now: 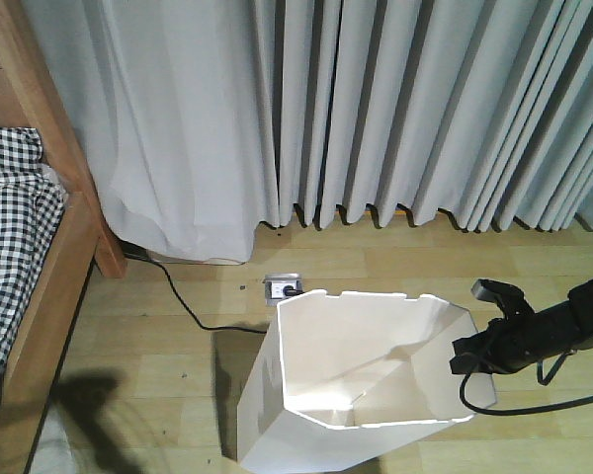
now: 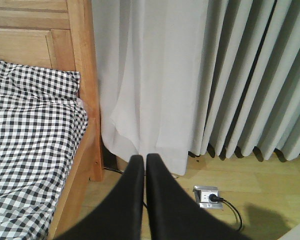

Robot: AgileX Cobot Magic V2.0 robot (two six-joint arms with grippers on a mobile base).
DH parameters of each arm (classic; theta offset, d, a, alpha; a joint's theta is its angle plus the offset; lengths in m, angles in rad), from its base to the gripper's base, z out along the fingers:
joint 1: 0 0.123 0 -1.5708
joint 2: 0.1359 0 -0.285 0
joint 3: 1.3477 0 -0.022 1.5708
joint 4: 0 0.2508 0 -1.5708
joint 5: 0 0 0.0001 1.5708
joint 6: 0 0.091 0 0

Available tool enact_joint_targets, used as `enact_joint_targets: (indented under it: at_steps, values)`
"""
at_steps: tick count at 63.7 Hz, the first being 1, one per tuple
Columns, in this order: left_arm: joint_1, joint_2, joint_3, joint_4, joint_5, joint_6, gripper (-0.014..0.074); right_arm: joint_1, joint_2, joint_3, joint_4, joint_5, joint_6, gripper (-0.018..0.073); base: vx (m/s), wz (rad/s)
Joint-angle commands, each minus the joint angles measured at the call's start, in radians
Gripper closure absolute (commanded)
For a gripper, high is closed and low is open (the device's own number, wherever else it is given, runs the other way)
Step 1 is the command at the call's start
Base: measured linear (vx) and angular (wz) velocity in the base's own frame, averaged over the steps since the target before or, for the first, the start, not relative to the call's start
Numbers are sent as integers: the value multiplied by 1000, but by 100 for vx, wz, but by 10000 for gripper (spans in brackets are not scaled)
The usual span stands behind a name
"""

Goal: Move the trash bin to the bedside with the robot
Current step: 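Carry the bin with the right gripper to the floor beside the bed, then lower the held bin onto the floor near the bed with the right gripper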

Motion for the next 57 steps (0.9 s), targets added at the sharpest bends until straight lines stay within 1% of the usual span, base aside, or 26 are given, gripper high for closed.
enact_joint_targets:
  at_steps: [1,39,42,45,52,57]
  values:
    - [-3,-14,3,-2,-66,-4,603,-1,-76,-3,30,245,3,564,0,0]
    - [-3,-14,3,-2,-66,-4,603,-1,-76,-3,30,245,3,564,0,0]
    - [-3,-14,3,-2,-66,-4,603,-1,-76,-6,44,236,-1,564,0,0]
    - [-3,-14,3,-2,-66,-4,603,-1,-76,-6,70,212,-8,564,0,0]
    - [-3,-14,3,-2,-66,-4,603,3,-68,-6,164,74,-17,564,0,0]
    - [-3,-14,3,-2,-66,-4,603,13,-50,-16,191,-10,-31,562,0,0]
